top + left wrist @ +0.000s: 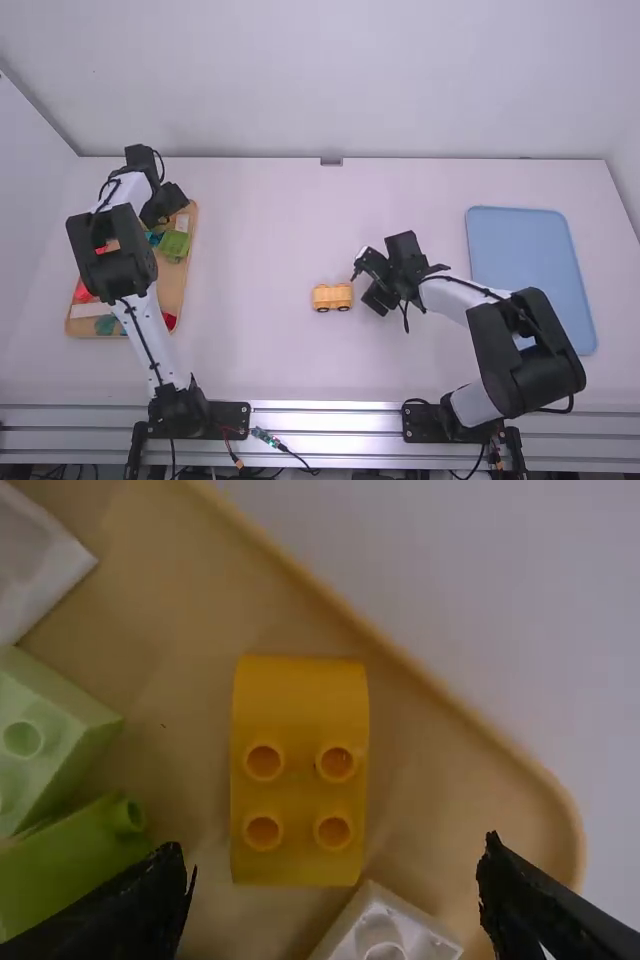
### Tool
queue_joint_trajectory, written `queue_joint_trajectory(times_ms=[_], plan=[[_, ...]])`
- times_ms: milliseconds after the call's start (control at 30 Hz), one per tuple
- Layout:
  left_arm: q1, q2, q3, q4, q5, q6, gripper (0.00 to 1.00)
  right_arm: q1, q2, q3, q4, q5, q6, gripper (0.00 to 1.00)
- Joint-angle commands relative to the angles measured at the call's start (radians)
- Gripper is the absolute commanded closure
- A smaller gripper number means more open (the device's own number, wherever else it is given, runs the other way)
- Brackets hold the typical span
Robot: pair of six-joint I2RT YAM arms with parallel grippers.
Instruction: Assemble lego blocks to make yellow taxi
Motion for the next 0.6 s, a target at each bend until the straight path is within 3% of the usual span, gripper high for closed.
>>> queue_joint_trajectory(times_ms=[0,333,567], plan=[[0.002,0.002,-0.007,-0.005,-0.009,-0.003,0.27,0.004,-0.024,0.022,-0.003,-0.002,0.010,0.01],[-0.009,0.002,-0.040,0.036,-0.084,-0.002,0.26,0.004,-0.024,0.022,-0.010,-0.002,0.010,0.01],[-0.010,0.002,-0.111,0.141,-0.075,0.004,0.30,0.004,-0.024,0.022,-0.011,-0.002,0.009,0.01]])
